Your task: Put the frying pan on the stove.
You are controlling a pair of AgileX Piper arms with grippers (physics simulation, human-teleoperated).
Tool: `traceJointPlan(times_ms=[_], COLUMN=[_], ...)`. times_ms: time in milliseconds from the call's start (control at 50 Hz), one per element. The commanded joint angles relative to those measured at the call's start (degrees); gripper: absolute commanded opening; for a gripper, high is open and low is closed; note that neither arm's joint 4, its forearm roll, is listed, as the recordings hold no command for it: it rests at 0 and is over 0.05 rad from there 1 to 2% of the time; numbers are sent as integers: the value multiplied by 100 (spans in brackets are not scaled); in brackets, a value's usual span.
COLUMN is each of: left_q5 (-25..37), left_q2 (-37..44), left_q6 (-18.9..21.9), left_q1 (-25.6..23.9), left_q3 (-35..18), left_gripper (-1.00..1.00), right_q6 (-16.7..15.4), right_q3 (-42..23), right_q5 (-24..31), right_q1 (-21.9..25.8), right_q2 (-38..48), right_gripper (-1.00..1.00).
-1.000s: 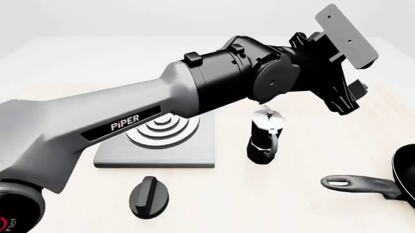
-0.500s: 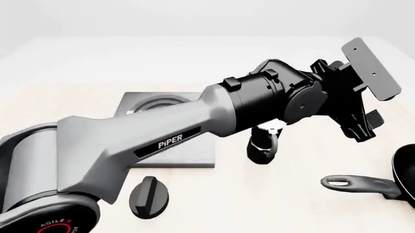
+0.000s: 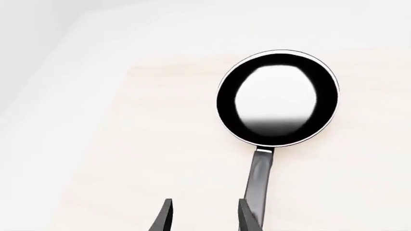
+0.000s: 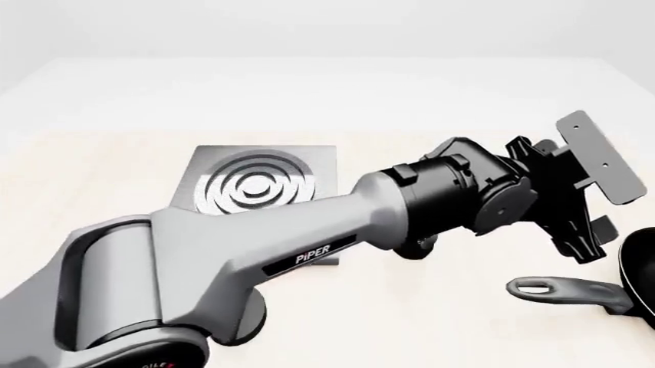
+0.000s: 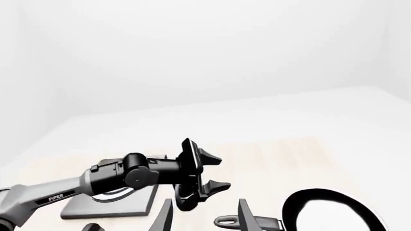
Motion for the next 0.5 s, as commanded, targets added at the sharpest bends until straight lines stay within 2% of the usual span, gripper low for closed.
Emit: traceJointPlan(times_ms=[20,500], left_q5=[-120,-384], left_q2=[127,261], left_q6=[-229,-441], left_q1=[-108,-243], left_q3=[33,361], left_gripper=[100,100], right_q6=[-4,14], right_q3=[107,121], right_q5=[0,0], right_q1=[9,11], right_q2=[-16,-16], right_gripper=[100,100])
